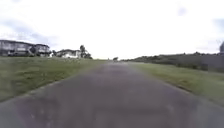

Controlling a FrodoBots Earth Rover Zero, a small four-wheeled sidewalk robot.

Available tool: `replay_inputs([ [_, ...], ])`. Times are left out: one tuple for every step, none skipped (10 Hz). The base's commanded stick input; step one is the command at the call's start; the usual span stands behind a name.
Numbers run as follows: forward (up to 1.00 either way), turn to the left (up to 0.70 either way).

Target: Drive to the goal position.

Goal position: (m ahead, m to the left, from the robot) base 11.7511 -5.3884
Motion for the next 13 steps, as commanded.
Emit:
replay_inputs([
  [0.70,0.29],
  [0.70,0.22],
  [0.70,0.16],
  [0.70,0.11],
  [0.70,0.06],
  [0.70,0.01],
  [0.70,0.00],
  [0.70,0.00],
  [0.70,0.00],
  [0.70,0.00],
  [0.70,0.00],
  [0.70,0.00],
  [0.70,0.00],
])
